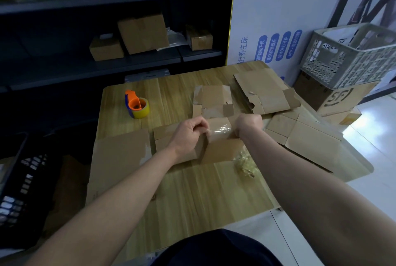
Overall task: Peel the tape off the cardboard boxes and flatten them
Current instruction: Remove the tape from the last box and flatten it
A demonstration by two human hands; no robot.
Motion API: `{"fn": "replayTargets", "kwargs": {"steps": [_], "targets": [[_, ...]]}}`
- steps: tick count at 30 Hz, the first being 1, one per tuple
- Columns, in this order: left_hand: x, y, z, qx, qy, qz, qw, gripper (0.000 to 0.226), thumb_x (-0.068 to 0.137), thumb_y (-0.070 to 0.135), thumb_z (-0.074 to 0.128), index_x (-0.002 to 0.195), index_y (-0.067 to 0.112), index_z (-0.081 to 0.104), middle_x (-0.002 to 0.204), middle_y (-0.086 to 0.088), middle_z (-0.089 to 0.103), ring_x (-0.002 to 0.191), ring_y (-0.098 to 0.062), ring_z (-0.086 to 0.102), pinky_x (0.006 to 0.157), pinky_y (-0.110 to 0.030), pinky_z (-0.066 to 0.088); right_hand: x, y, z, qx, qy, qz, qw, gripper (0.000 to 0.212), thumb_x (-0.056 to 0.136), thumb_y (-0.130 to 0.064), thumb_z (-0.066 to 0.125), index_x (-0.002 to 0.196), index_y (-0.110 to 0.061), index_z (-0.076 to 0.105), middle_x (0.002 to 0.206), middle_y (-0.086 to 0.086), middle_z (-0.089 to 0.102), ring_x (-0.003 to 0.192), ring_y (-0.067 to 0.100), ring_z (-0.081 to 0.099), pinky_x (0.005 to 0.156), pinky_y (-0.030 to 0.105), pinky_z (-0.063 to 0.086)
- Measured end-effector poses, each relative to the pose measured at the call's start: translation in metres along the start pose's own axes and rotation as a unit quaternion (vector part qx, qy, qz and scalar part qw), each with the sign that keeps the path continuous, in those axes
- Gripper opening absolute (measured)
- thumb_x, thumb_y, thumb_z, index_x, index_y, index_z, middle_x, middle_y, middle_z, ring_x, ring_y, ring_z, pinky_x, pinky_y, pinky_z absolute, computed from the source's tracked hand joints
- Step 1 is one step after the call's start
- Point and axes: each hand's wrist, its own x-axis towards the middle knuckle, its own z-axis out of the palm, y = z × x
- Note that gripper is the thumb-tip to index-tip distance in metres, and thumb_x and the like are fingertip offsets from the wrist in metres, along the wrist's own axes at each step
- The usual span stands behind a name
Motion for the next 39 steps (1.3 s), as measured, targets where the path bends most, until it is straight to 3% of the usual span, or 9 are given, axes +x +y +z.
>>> {"fn": "replayTargets", "kwargs": {"steps": [3, 9, 13, 17, 23, 27, 30, 35, 39], "targets": [[-0.002, 0.002, -0.003, -0.057, 0.039, -0.047, 0.997, 0.019, 0.093, -0.002, 0.05, 0.079, 0.008, 0.057, 0.071, 0.0, 0.061, 0.07, -0.009, 0.057, 0.072, -0.018, 0.049, 0.0, 0.001, -0.003, -0.024, -0.007, 0.011, 1.0, 0.03, 0.092, -0.014, 0.047, 0.119, -0.009, 0.06, 0.08, 0.002, 0.051, 0.06, 0.013, 0.046, 0.036, 0.013, 0.039], [-0.011, -0.009, -0.014, -0.11, 0.08, -0.184, 0.973, 0.014, 0.098, 0.014, 0.045, 0.086, 0.013, 0.052, 0.073, -0.003, 0.053, 0.067, -0.014, 0.05, 0.062, -0.024, 0.045, -0.012, -0.005, -0.009, -0.231, 0.023, -0.008, 0.973, 0.011, 0.087, -0.02, 0.062, 0.095, -0.013, 0.061, 0.077, 0.001, 0.054, 0.085, 0.019, 0.059, 0.076, 0.022, 0.049], [-0.007, -0.011, -0.013, -0.045, 0.047, -0.25, 0.966, 0.028, 0.091, 0.042, 0.057, 0.1, 0.016, 0.052, 0.077, 0.001, 0.054, 0.065, -0.011, 0.048, 0.059, -0.023, 0.041, -0.01, 0.0, 0.004, -0.053, -0.01, 0.018, 0.998, 0.026, 0.087, -0.012, 0.059, 0.112, -0.003, 0.062, 0.091, 0.006, 0.058, 0.078, 0.018, 0.06, 0.06, 0.02, 0.05], [-0.001, -0.008, -0.017, -0.053, 0.031, -0.251, 0.966, 0.021, 0.088, 0.029, 0.066, 0.078, 0.013, 0.056, 0.062, 0.004, 0.055, 0.049, -0.006, 0.041, 0.046, -0.019, 0.033, -0.015, 0.01, 0.008, 0.192, 0.01, 0.1, 0.976, 0.026, 0.091, -0.006, 0.049, 0.115, 0.001, 0.058, 0.072, 0.004, 0.049, 0.066, 0.017, 0.051, 0.063, 0.028, 0.042], [0.006, 0.003, -0.025, -0.1, 0.027, -0.329, 0.939, 0.032, 0.08, 0.041, 0.071, 0.074, 0.012, 0.057, 0.054, 0.004, 0.052, 0.043, -0.009, 0.04, 0.042, -0.022, 0.037, -0.013, 0.011, 0.014, 0.247, -0.008, 0.095, 0.964, 0.026, 0.097, -0.012, 0.044, 0.115, 0.0, 0.058, 0.074, 0.001, 0.046, 0.074, 0.016, 0.048, 0.074, 0.029, 0.045], [0.009, 0.007, -0.029, -0.153, -0.031, -0.421, 0.893, 0.031, 0.081, 0.032, 0.072, 0.068, 0.01, 0.054, 0.047, -0.001, 0.035, 0.04, -0.011, 0.033, 0.04, -0.019, 0.038, -0.011, 0.015, 0.013, 0.287, 0.009, 0.115, 0.951, 0.016, 0.094, -0.017, 0.053, 0.105, -0.007, 0.06, 0.076, -0.001, 0.051, 0.066, 0.011, 0.046, 0.057, 0.025, 0.039], [0.009, 0.006, -0.034, -0.187, -0.067, -0.465, 0.862, 0.032, 0.083, 0.033, 0.069, 0.066, 0.012, 0.052, 0.04, 0.002, 0.033, 0.036, -0.007, 0.032, 0.037, -0.016, 0.039, -0.012, 0.018, 0.015, 0.31, 0.012, 0.131, 0.942, 0.01, 0.093, -0.018, 0.056, 0.099, -0.01, 0.058, 0.078, -0.001, 0.052, 0.068, 0.011, 0.047, 0.069, 0.025, 0.042], [0.008, 0.003, -0.038, -0.193, -0.091, -0.435, 0.875, 0.023, 0.09, 0.022, 0.061, 0.071, 0.011, 0.055, 0.042, 0.003, 0.042, 0.042, -0.006, 0.035, 0.04, -0.019, 0.037, -0.012, 0.014, 0.013, 0.324, 0.008, 0.148, 0.934, 0.014, 0.093, -0.018, 0.057, 0.104, -0.009, 0.057, 0.08, 0.0, 0.051, 0.084, 0.017, 0.05, 0.082, 0.029, 0.046], [0.011, 0.002, -0.032, -0.212, -0.013, -0.325, 0.922, 0.023, 0.09, 0.016, 0.061, 0.069, 0.018, 0.052, 0.08, -0.004, 0.062, 0.079, -0.016, 0.055, 0.064, -0.026, 0.04, -0.007, 0.009, 0.009, 0.222, -0.019, 0.062, 0.973, 0.029, 0.095, -0.016, 0.052, 0.121, -0.007, 0.056, 0.11, 0.012, 0.06, 0.094, 0.02, 0.052, 0.092, 0.036, 0.047]]}}
